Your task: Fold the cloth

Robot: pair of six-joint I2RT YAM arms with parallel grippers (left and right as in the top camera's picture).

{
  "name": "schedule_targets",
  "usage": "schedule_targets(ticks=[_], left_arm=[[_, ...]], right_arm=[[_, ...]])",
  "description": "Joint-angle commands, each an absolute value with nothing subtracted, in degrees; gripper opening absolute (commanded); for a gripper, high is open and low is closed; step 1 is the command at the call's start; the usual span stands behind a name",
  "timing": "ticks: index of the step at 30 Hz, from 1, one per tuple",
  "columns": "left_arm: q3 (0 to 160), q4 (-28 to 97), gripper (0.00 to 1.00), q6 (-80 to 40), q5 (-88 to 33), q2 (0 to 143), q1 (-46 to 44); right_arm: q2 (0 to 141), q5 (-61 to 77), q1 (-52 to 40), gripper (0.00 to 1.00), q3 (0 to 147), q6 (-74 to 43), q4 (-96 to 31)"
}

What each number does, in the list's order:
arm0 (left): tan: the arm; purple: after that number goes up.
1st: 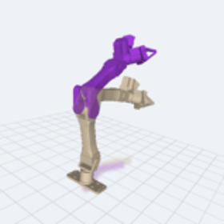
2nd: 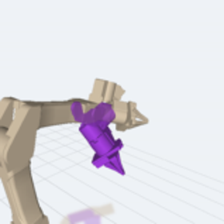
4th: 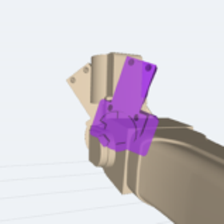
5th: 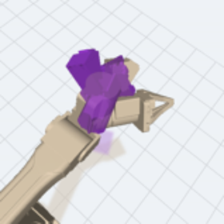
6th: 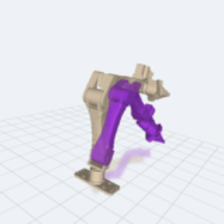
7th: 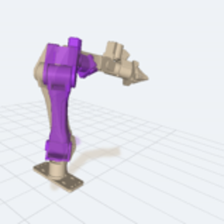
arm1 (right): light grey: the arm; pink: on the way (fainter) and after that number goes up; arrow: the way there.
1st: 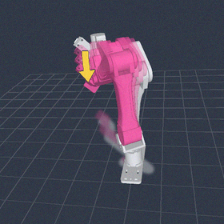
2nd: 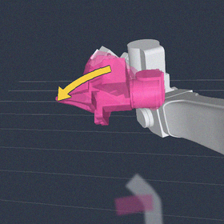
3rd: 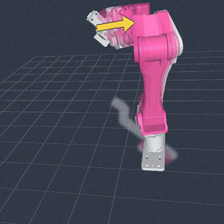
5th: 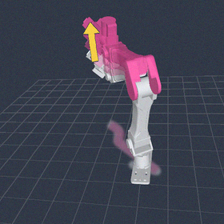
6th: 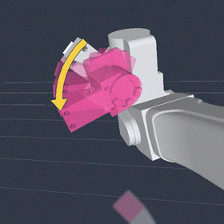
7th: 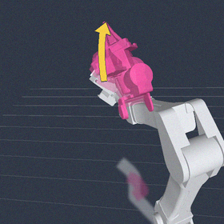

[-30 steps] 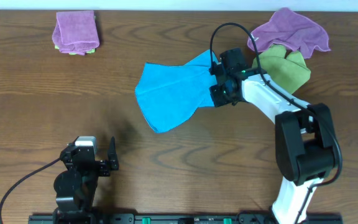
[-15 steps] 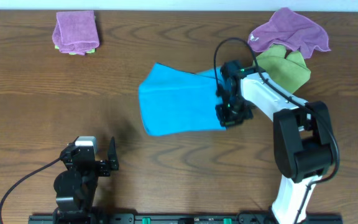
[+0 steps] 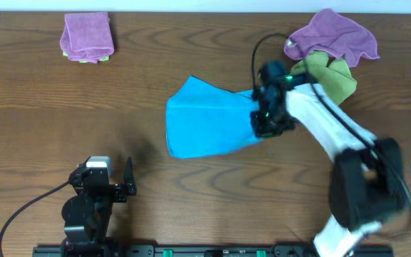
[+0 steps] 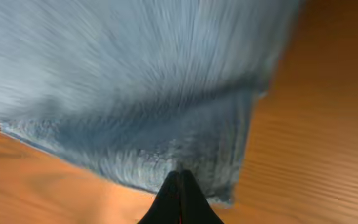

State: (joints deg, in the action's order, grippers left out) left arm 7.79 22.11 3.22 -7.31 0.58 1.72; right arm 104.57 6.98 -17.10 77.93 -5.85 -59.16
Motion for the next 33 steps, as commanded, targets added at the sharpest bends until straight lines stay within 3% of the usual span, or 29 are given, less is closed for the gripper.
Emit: schedule_targets(ticks=[1,8,12,18,19,20,21,24,25,30,33], left_arm=[[6.6,22.4,0.95,3.2,-6.9,0.3,1.5],[6.6,18.2,0.95,2.5,-9.5,0.3,1.5],[6.6,12.0,0.95,-0.5,-21.7,0.3,1.5],[6.6,-6.8,0.95,-1.3,-41.5,0.3,1.5],[6.6,-10.2,0.96,-1.3,-43.4,0.3,1.5],[6.6,-13.6,0.95,-1.3,-45.0,0.3,1.5],[6.6,-16.3,0.95,-1.3,-45.6,0.3,1.5],[6.6,-18.3,0.96,-1.4,-41.4,0.3,1.5],[6.6,-17.3,0.95,-1.8,-40.7,0.3,1.5],[6.6,-7.6,0.95,-2.6,-30.5,0.9,1.4],[6.6,-16.1,0.95,-7.0,-28.4,5.6,1.3]], right_arm=[[94.9,2.7,-17.8,0.01,80.2,-5.3,-58.0],[82.8,1.5,-17.8,0.02,80.2,-5.0,-61.0],[82.3,2.7,-17.8,0.01,79.7,-4.0,-62.7],[83.1,6.8,-18.1,0.02,78.6,-2.3,-60.3],[83.1,8.5,-18.1,0.13,78.6,-1.9,-60.0],[83.1,10.9,-18.1,0.44,78.6,-1.8,-60.1],[83.1,13.0,-18.1,0.56,78.6,-1.8,-60.3],[83.1,15.1,-18.1,0.76,78.7,-1.8,-60.4],[83.0,15.1,-18.1,0.99,78.7,-1.8,-60.4],[82.4,13.5,-17.4,0.99,78.8,-0.4,-59.6],[80.0,6.5,-15.9,0.99,81.1,-1.1,-59.6]])
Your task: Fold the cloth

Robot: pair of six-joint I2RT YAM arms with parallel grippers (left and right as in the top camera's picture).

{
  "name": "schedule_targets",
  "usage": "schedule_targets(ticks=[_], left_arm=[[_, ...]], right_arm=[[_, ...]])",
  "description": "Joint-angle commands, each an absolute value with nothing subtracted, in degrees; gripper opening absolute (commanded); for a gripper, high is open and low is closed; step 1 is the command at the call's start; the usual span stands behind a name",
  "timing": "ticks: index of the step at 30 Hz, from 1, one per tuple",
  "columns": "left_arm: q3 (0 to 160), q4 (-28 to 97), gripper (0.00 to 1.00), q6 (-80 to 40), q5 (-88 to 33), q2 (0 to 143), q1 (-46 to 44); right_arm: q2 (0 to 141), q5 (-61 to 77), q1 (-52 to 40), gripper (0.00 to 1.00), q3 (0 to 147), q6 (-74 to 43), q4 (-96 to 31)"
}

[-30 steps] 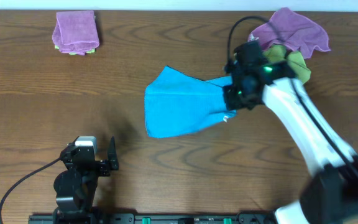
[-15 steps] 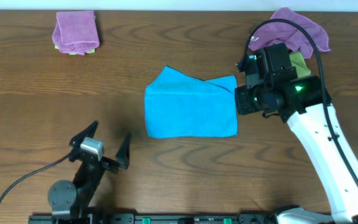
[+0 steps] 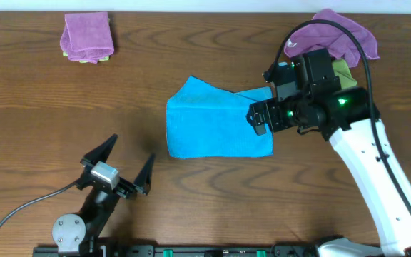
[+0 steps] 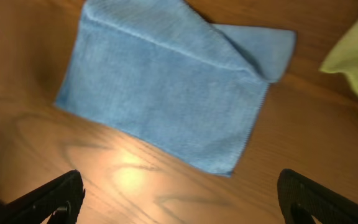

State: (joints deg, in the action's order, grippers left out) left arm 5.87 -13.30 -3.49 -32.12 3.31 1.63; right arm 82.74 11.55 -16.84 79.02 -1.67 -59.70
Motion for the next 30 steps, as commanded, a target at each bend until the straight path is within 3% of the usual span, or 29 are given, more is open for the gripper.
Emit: schedule_targets(ticks=[1,3,7,14,21,30], left_arm=[[6.7,-22.4,0.95,-9.2,-28.2,9.7,1.1],[9.3,-28.3,0.95,-10.4,-28.1,20.2,0.2],[23.0,-27.6,0.95,-7.1,-32.7,44.4,-4.1],[54.5,-8.1,0.95,5.7,-34.0,77.6,-10.9],[81.2,11.3,0.95,19.4,-21.1,98.9,-15.8],[90.1,24.4,0.95,22.8,-16.6,112.2,-22.1]], right_arm=[[78.4,1.8,-15.1,0.99,83.2,-1.9,-59.9],[75.5,-1.7,-13.7,0.99,86.1,-1.9,-60.5],[72.0,-1.8,-11.6,0.99,87.2,-1.9,-61.1],[71.5,-6.4,-10.7,0.99,87.2,-4.0,-66.4],[71.5,-7.6,-8.4,0.99,87.2,-5.1,-65.6],[71.5,-7.5,-3.6,0.99,87.2,-5.3,-66.4]])
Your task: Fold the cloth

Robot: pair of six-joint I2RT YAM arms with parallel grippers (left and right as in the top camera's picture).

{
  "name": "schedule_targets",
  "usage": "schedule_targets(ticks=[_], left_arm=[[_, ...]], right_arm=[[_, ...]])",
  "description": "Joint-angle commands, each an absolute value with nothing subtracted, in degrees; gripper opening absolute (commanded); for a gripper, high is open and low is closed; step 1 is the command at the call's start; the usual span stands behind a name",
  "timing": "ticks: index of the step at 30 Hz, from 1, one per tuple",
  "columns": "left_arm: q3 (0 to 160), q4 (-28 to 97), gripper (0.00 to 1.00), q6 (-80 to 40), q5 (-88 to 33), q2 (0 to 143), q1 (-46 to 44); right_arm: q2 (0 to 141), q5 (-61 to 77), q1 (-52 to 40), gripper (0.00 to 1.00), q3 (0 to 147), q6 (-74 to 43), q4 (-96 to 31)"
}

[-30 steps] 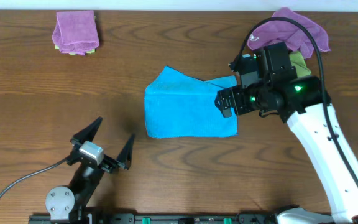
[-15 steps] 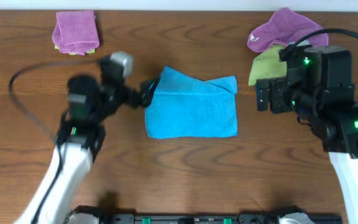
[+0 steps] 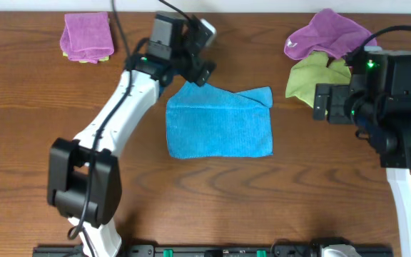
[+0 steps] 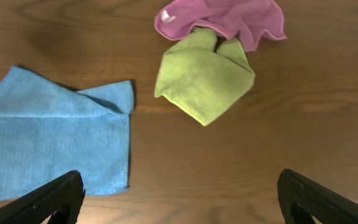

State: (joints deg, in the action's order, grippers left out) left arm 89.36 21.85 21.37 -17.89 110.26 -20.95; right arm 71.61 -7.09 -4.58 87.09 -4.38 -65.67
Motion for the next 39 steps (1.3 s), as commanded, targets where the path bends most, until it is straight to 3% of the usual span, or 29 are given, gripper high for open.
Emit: schedule_targets(ticks=[1,13,18,19,21,23,27,29,31,39], left_arm=[[90.1,26.0,0.95,22.7,-16.8,112.7,-22.5],[90.1,27.7,0.95,20.6,-27.6,116.6,-26.7],[90.1,24.8,1.00,7.2,-9.1,116.7,-26.6],[90.1,23.9,0.90,6.1,-6.4,116.8,-26.4],[90.1,22.3,0.81,6.0,-2.8,116.9,-25.9],[90.1,21.1,0.66,5.9,-0.9,117.4,-25.5],[90.1,20.7,0.20,5.7,-0.6,119.6,-24.5],[90.1,21.2,0.10,3.7,-0.6,121.4,-24.3],[90.1,21.5,0.06,1.7,-1.1,121.9,-24.3],[90.1,17.7,0.06,1.7,0.4,125.7,-23.1]], right_arm=[[71.5,-7.6,-3.7,0.99,87.2,-5.3,-67.0],[71.5,-7.6,-3.7,0.99,87.2,-5.3,-71.2],[71.5,-7.5,-3.7,0.99,87.2,-5.3,-71.6],[71.5,-7.5,-3.7,0.99,87.2,-5.3,-71.4],[71.5,-7.5,-3.7,0.99,87.2,-5.3,-71.3],[71.5,-7.5,-3.7,0.99,87.2,-5.8,-71.4],[71.5,-7.4,-3.7,0.99,87.2,-6.9,-71.5],[71.5,-7.2,-3.7,0.99,87.2,-7.3,-71.6],[71.5,-7.1,-3.7,0.99,87.2,-7.7,-71.6],[71.5,-7.0,-3.7,0.99,87.2,-8.4,-71.7]])
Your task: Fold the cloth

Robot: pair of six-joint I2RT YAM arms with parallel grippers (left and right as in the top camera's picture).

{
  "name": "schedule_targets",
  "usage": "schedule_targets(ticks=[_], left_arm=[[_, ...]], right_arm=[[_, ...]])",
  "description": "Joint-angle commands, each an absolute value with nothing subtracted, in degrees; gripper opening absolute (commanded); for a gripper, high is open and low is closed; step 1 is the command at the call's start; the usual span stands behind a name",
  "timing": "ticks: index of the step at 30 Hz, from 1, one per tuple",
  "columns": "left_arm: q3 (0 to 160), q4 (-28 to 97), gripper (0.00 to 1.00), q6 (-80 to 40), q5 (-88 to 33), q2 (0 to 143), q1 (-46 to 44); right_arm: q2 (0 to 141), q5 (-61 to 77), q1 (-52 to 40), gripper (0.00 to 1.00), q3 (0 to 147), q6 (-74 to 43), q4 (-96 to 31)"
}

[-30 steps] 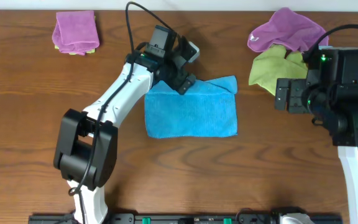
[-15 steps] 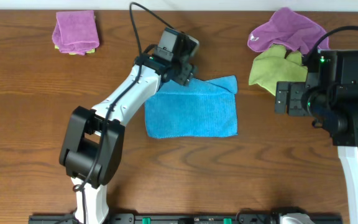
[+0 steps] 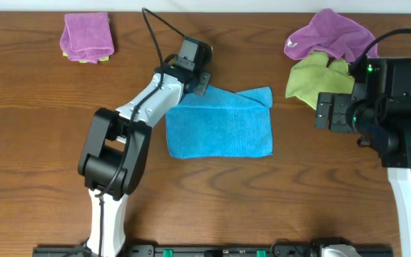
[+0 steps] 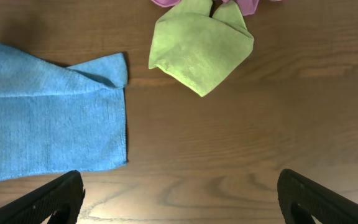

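The blue cloth (image 3: 220, 128) lies folded flat mid-table, with a loose corner flap (image 3: 260, 96) sticking out at its far right. It also shows at the left of the right wrist view, blue cloth (image 4: 48, 124). My left gripper (image 3: 197, 78) is down at the cloth's far left corner; its fingers are too small and dark to read. My right gripper (image 3: 337, 112) hangs high to the right of the cloth. In its wrist view the right gripper (image 4: 182, 202) is open over bare wood, fingers (image 4: 51, 200) far apart.
A green cloth (image 3: 320, 75) and a crumpled purple cloth (image 3: 332, 32) lie at the far right, close behind my right arm. A folded purple cloth (image 3: 88, 36) sits at the far left. The table's back edge runs just beyond them.
My left gripper has come down from above the cloth's far left corner to rest at that corner. My right gripper has shifted slightly and stays open. The cloth has not moved.
My right gripper was shut on the blue cloth's edge, holding it over the rest of the cloth, with the left arm parked. Then the right was open above the folded cloth. Then it stood off to the right while the left reached the far left corner.
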State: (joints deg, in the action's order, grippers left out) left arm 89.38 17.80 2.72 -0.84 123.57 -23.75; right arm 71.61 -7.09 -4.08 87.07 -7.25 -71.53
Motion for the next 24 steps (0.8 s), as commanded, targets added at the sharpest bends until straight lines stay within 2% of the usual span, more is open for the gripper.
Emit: schedule_targets(ticks=[1,10,12,15,18,24], left_arm=[[90.1,17.6,0.06,1.7,0.5,126.0,-23.2],[90.1,15.6,0.06,1.7,0.4,128.4,-23.1],[90.1,15.1,0.06,1.7,0.4,129.3,-23.1],[90.1,14.7,0.06,1.7,0.5,130.6,-23.0],[90.1,14.5,0.06,1.7,0.6,131.6,-22.9],[90.1,14.6,0.06,1.1,5.7,133.1,-21.6]], right_arm=[[71.5,-7.0,-3.7,0.99,87.2,-8.4,-71.7],[71.5,-7.0,-3.7,0.98,87.1,-9.0,-71.7],[71.5,-6.0,-3.7,0.92,86.8,-9.0,-71.6],[71.7,-2.0,-3.7,0.75,83.9,-9.0,-71.6],[71.9,-1.2,-3.7,0.66,79.1,-9.0,-71.4],[72.0,2.4,-3.8,0.61,71.8,-9.4,-69.6]])
